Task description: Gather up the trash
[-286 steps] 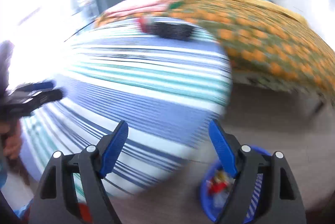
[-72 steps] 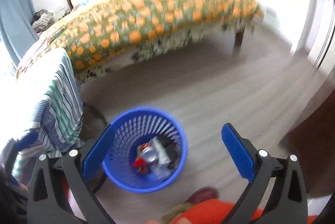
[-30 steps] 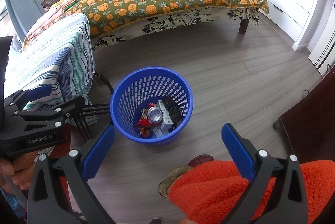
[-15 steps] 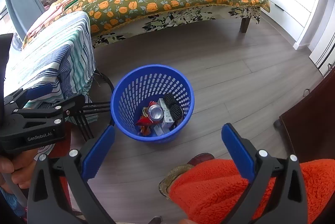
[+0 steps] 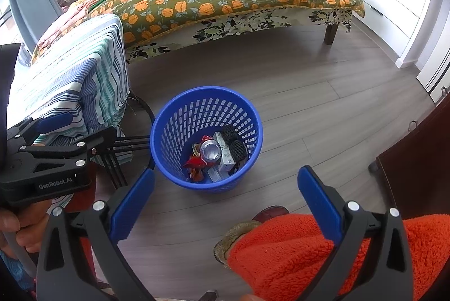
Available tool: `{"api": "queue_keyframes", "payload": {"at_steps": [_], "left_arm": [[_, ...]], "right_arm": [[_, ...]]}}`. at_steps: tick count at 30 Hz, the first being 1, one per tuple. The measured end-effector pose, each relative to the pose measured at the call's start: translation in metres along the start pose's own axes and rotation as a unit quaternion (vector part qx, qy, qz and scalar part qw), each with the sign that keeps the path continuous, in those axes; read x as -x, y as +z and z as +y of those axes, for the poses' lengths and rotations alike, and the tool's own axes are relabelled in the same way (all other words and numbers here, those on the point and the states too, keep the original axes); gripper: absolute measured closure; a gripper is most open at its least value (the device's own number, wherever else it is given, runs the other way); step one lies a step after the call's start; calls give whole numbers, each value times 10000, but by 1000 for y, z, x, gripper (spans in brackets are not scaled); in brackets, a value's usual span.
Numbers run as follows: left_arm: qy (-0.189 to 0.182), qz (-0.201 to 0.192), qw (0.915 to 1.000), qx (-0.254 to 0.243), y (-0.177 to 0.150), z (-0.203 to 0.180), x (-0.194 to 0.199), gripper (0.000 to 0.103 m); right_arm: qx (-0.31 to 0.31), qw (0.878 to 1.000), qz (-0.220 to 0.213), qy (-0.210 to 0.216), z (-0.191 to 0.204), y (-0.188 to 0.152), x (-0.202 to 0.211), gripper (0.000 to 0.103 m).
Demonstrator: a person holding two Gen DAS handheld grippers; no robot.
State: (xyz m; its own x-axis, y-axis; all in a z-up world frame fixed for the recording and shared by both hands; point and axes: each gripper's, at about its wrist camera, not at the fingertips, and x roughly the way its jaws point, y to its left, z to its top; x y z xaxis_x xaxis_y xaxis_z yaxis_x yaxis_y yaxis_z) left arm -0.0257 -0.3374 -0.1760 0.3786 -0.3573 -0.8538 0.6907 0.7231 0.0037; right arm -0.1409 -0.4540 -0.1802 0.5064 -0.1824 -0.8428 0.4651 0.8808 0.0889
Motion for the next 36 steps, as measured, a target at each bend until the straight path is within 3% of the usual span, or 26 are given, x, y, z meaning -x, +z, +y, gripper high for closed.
{"api": "queue_keyframes", "payload": {"at_steps": [29,36], "left_arm": [[4,5,10000,-18,0,1,0,5],[85,-186,9998,-89,-4,4,5,5]], "right_arm": [[0,10000,6,-11,3,-1,0,5],[-11,10000,16,-5,3,0,0,5]]}}
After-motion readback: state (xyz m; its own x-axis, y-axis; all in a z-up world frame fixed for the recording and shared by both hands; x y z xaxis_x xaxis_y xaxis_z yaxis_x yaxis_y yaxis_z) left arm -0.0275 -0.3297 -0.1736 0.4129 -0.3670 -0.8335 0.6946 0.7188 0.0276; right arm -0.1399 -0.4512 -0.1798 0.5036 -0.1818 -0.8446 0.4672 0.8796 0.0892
